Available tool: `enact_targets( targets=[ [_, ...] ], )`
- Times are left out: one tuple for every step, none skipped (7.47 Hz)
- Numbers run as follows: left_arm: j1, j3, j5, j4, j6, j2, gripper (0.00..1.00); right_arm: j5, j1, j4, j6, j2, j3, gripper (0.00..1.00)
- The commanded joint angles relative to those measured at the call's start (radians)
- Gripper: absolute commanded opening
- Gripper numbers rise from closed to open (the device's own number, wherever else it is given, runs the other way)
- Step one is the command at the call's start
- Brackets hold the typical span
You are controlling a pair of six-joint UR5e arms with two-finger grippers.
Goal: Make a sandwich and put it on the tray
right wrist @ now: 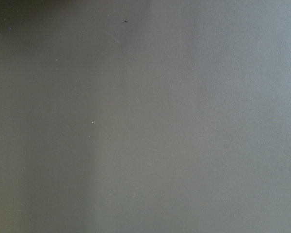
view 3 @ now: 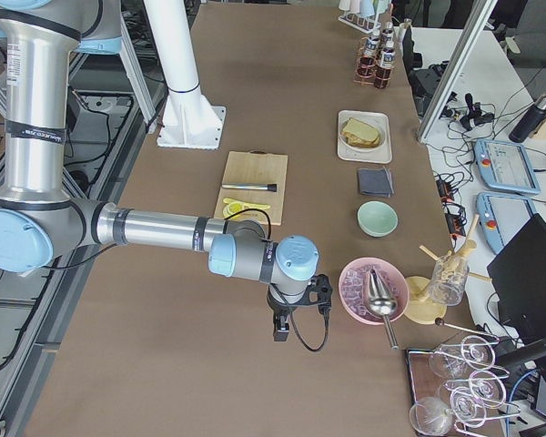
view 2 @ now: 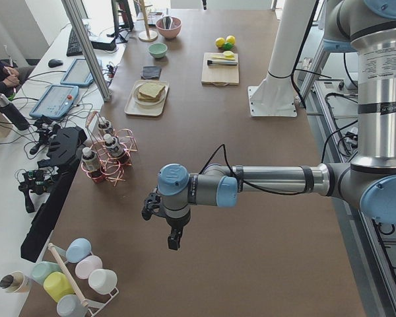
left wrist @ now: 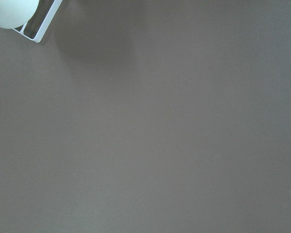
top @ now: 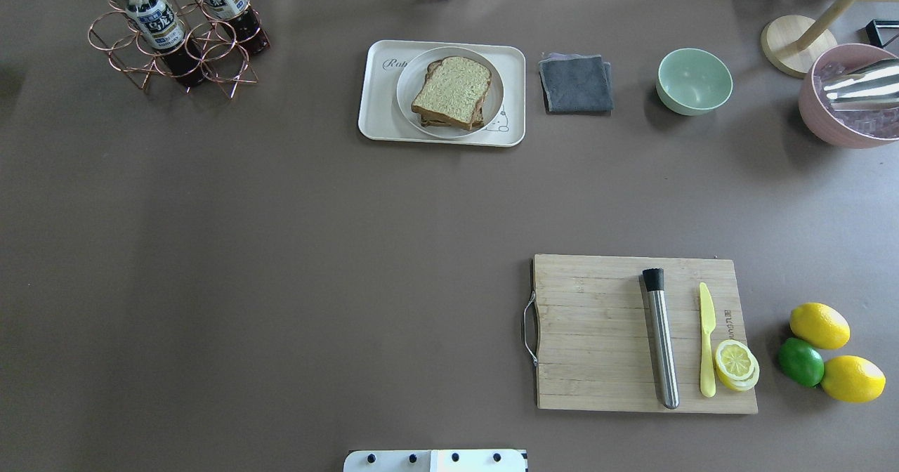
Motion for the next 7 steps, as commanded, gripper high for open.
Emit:
enact_targets(
  targets=[
    [0.000, 0.005, -0.002, 0.001, 0.000, 0.003, 0.98, 0.000, 0.000, 0.000, 0.000, 0.001, 0.005, 1.00],
    [0.000, 0.018, -0.003, 0.001, 0.002, 0.003, 0.98, 0.002, 0.000, 0.000, 0.000, 0.001, 0.006, 1.00],
    [0.000, 0.019, -0.003, 0.001, 0.002, 0.003, 0.98, 0.002, 0.000, 0.000, 0.000, 0.001, 0.006, 1.00],
    [0.000, 0.021, -0.003, 0.001, 0.002, 0.003, 0.98, 0.002, 0.000, 0.000, 0.002, 0.001, 0.006, 1.00],
    [0.000, 0.021, -0.003, 0.001, 0.002, 0.003, 0.98, 0.002, 0.000, 0.000, 0.002, 0.001, 0.006, 1.00],
    [0.000, 0.022, -0.003, 0.001, 0.002, 0.003, 0.98, 0.002, 0.000, 0.000, 0.000, 0.001, 0.005, 1.00],
    [0.000, 0.028, -0.003, -0.001, 0.003, 0.003, 0.98, 0.002, 0.000, 0.000, 0.002, 0.001, 0.003, 1.00]
  ],
)
